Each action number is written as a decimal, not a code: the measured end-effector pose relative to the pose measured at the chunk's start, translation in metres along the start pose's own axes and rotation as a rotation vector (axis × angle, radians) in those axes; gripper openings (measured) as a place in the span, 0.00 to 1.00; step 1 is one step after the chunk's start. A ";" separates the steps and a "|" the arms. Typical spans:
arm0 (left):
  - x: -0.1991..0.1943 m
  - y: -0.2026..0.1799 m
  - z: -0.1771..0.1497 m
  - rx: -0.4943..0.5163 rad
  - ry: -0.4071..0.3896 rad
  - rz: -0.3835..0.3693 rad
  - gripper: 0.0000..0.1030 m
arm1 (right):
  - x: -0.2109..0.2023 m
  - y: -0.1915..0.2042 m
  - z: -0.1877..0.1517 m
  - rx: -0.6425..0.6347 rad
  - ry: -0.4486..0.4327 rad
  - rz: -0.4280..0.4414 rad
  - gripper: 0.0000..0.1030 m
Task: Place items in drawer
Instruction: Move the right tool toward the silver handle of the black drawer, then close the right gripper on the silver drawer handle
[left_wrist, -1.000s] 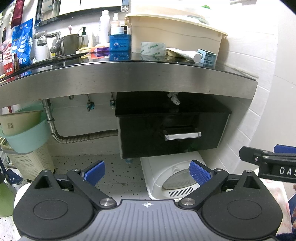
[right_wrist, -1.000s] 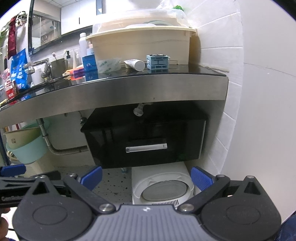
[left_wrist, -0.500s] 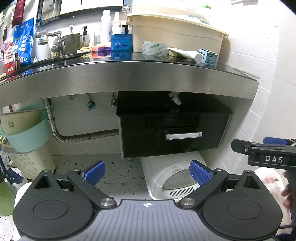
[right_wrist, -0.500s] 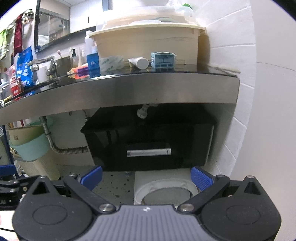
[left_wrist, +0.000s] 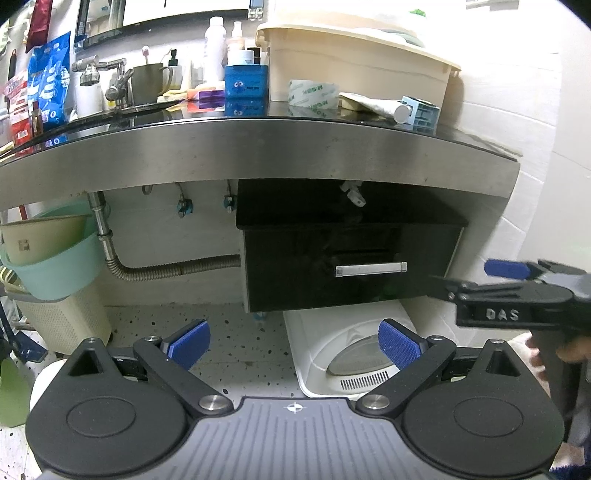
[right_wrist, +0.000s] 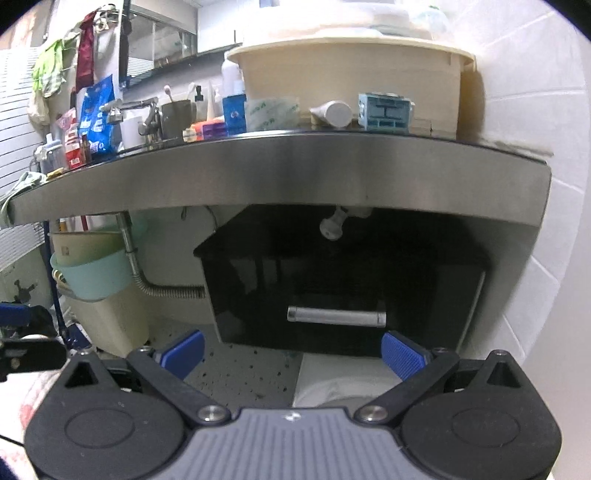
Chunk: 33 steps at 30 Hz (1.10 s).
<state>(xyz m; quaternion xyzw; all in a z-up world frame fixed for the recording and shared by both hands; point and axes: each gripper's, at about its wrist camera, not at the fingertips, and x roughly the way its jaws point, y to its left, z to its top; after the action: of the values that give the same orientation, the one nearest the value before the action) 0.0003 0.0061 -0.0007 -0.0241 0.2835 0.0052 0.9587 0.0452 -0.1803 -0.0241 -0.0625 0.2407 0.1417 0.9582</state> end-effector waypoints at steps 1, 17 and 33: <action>0.000 0.000 0.000 0.000 0.000 0.000 0.96 | 0.004 0.000 0.001 -0.008 -0.001 0.000 1.00; 0.003 0.004 -0.001 -0.010 0.007 0.007 0.96 | 0.085 -0.020 0.016 -0.059 0.054 0.044 0.99; 0.007 0.003 -0.002 -0.002 0.020 0.013 0.96 | 0.166 0.007 0.018 -0.458 0.199 0.086 0.98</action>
<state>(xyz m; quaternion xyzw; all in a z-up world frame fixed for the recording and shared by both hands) 0.0049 0.0091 -0.0065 -0.0236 0.2933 0.0113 0.9557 0.1907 -0.1300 -0.0885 -0.2815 0.2978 0.2265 0.8836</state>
